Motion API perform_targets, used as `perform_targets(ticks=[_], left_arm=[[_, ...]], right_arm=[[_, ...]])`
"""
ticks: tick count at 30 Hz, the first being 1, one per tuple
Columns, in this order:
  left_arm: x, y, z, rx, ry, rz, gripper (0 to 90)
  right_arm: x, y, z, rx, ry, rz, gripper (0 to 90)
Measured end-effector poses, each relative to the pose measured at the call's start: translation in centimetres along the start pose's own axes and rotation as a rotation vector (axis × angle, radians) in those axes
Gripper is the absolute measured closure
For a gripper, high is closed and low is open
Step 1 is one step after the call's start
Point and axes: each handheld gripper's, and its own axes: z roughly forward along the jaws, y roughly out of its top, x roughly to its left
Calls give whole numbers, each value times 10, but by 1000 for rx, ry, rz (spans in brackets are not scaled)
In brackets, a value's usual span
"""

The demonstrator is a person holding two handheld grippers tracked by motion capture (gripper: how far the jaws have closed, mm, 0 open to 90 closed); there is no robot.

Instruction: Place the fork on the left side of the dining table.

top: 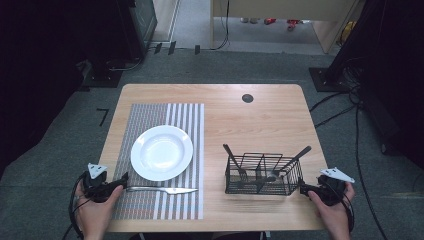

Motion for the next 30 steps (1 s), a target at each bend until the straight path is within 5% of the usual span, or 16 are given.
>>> perform_targets(ticks=[14, 30], left_arm=[[-1, 3, -7, 13, 57, -22, 101], [-43, 33, -48, -124, -110, -4, 102]], right_arm=[[0, 0, 0, 1, 0, -1, 10], [0, 0, 0, 1, 0, -1, 10]])
